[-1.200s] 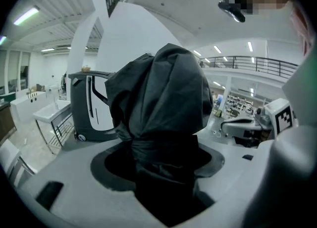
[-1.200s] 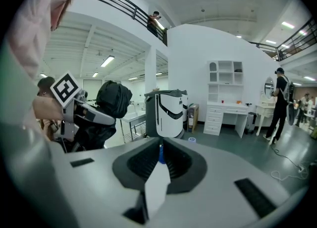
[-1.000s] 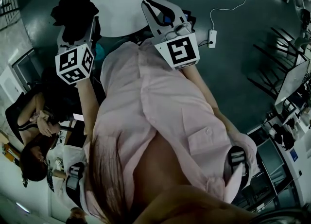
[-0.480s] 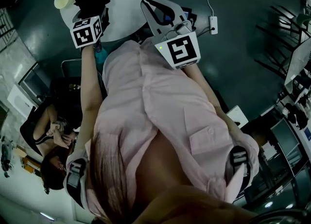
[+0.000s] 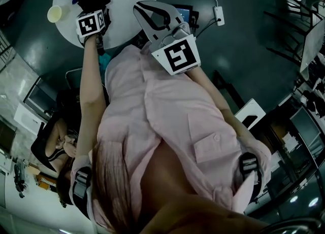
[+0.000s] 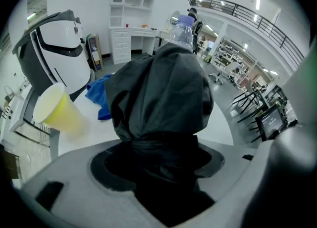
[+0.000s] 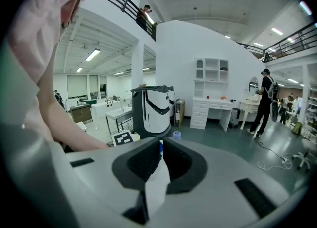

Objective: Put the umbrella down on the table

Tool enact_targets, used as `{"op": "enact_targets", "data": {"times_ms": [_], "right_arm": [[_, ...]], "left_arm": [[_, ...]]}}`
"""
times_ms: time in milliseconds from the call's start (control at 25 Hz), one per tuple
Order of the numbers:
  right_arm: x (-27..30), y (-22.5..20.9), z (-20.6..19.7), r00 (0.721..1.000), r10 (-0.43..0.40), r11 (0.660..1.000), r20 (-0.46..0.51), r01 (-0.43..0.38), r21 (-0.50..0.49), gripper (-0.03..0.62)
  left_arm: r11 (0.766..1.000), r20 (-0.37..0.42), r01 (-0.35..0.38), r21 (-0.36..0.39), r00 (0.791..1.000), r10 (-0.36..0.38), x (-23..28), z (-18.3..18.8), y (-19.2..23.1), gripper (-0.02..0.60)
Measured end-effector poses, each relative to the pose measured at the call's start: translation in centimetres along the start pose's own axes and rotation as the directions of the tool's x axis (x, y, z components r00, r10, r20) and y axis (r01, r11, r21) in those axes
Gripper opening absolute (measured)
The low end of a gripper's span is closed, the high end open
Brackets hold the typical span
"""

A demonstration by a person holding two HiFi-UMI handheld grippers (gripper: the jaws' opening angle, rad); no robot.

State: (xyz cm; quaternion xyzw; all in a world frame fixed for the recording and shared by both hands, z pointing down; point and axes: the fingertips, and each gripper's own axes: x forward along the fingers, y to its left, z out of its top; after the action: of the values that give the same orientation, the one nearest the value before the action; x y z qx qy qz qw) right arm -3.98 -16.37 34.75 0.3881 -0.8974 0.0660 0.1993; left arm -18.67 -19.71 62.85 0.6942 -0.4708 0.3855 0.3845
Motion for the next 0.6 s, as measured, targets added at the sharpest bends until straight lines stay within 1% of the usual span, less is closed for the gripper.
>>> {"op": "enact_targets", "data": {"times_ms": [200, 440, 600], "right_arm": [[0.5, 0.4, 0.2, 1.0, 0.016, 1.0, -0.003, -0.016, -0.007, 0.041], [0.7, 0.9, 0.6, 1.0, 0.027, 1.0, 0.001, -0.026, -0.015, 0.041], [0.9, 1.2, 0.7, 0.999, 0.034, 0.999, 0.006, -0.034, -0.02, 0.041]], "left_arm": [[0.999, -0.06, -0.008, -0.043, 0.998, 0.006, 1.7, -1.1, 0.4, 0.314], [0.999, -0.12, -0.035, -0.032, 0.992, 0.031, 2.9, -2.2, 0.6, 0.314], [0.999, -0.135, -0.025, -0.039, 0.991, 0.02, 3.2, -2.5, 0.8, 0.314]]}}
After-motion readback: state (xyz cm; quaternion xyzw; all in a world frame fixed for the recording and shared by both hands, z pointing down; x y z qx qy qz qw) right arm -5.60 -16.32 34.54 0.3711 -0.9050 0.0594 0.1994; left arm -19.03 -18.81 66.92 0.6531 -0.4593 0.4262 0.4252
